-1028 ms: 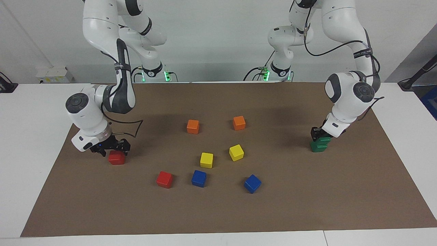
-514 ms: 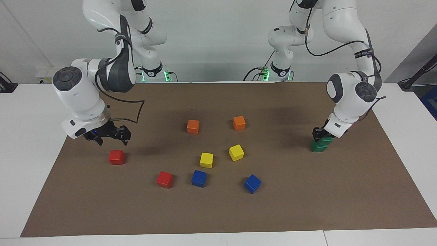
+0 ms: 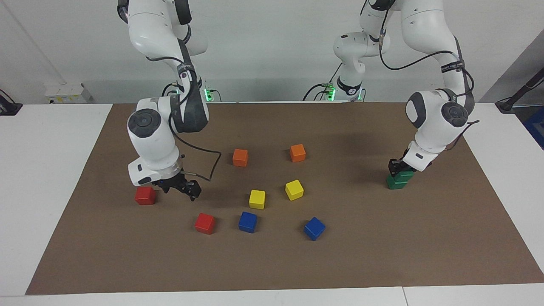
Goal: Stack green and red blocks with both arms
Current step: 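Set the red block down farther out with the right gripper, then grasp the other red with the right gripper while the left gripper releases green, then carry the red block toward the first red block with the right gripper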
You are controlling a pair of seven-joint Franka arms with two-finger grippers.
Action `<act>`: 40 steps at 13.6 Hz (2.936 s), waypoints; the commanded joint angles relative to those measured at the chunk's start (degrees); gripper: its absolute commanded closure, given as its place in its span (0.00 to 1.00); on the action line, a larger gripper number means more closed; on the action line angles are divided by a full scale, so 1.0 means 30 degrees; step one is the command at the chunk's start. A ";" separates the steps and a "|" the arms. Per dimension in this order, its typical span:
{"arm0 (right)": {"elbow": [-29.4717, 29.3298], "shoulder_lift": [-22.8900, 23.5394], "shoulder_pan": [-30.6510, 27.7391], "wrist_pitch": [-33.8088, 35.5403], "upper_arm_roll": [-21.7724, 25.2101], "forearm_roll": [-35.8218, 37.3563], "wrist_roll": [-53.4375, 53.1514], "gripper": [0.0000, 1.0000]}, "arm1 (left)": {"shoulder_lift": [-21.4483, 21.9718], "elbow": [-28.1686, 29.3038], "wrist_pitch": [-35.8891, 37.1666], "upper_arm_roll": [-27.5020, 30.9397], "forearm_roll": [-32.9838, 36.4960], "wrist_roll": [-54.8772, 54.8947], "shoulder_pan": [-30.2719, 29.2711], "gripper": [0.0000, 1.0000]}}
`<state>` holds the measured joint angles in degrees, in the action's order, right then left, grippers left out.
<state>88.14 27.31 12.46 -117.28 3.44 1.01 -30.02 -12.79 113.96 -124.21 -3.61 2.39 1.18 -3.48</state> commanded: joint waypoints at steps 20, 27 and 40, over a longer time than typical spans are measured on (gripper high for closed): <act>-0.0729 0.3907 0.0798 -0.5116 -0.0063 -0.0014 -0.1421 0.52 | 0.4819 -0.2655 0.8268 -0.0055 -0.0268 -0.0040 -0.0158 0.00; -0.0320 0.2594 0.0302 -0.3571 -0.0034 -0.0043 0.2547 1.00 | 0.4879 -0.2595 0.8035 0.0002 -0.0326 -0.0070 0.0048 0.00; 0.9027 -0.4883 -0.5207 -0.5437 -0.0063 -0.0307 1.2730 1.00 | 0.4673 -0.3091 0.8967 0.0735 -0.1147 -0.0479 0.0896 0.00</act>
<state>111.79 14.58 -2.00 -130.96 4.19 1.01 6.52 0.88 105.36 -99.20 -2.90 -0.11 0.83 -2.82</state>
